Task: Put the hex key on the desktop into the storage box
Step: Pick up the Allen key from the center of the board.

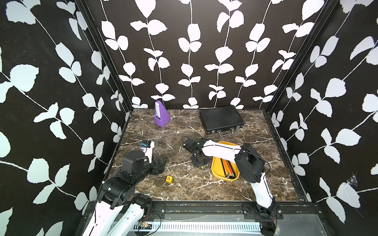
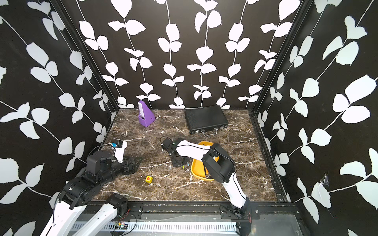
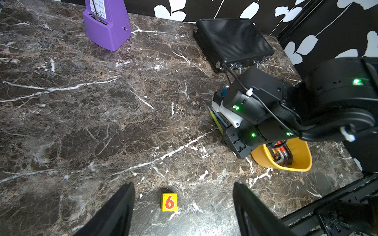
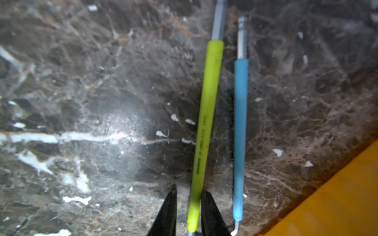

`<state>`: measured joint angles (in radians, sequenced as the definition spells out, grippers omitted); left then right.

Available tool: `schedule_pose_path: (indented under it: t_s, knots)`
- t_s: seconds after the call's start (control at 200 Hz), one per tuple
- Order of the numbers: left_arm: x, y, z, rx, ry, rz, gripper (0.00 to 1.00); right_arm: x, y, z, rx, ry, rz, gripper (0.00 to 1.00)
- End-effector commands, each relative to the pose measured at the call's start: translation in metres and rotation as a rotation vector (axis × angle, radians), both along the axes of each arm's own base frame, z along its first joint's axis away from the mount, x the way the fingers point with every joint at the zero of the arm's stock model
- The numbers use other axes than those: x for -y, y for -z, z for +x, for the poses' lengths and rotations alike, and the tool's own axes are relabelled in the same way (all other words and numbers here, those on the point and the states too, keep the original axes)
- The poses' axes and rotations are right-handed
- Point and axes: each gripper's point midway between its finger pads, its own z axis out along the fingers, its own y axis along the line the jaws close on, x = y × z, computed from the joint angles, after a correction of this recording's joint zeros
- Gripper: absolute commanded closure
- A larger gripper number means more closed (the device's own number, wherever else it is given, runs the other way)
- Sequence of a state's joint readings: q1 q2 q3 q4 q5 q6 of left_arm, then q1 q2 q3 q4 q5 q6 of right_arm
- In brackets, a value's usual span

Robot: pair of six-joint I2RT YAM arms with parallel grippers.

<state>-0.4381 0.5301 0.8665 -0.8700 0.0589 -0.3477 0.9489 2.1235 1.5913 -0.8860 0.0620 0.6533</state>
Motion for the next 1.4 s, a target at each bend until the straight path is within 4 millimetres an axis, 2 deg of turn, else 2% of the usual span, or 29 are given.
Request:
schedule_pose_path:
  t_s: [0.0,0.38,0.53,0.685,0.845,1.1,1.395]
  knots:
    - [-0.001,0.004,0.000,-0.010,-0.005,0.009,0.24,-0.003,0.005,0.002,-0.019,0.035,0.011,0.78]
    - [-0.001,0.004,0.000,-0.009,-0.005,0.008,0.24,0.006,0.024,0.001,-0.072,0.077,0.004,0.82]
    - [-0.001,0.004,0.000,-0.009,-0.005,0.010,0.24,0.010,0.029,0.001,-0.075,0.089,-0.010,0.88]
    - [-0.001,0.004,0.000,-0.009,-0.004,0.010,0.24,0.010,0.031,0.002,-0.071,0.092,-0.011,1.00]
    - [-0.001,0.004,0.000,-0.008,-0.005,0.010,0.24,0.009,0.027,0.002,-0.059,0.095,-0.006,1.00]
    - [-0.001,0.005,0.000,-0.013,-0.004,0.011,0.24,-0.001,-0.002,0.008,-0.004,0.087,0.038,1.00]
    - [-0.001,0.006,0.001,-0.015,-0.005,0.013,0.24,-0.007,-0.070,0.015,0.091,0.070,0.124,1.00]
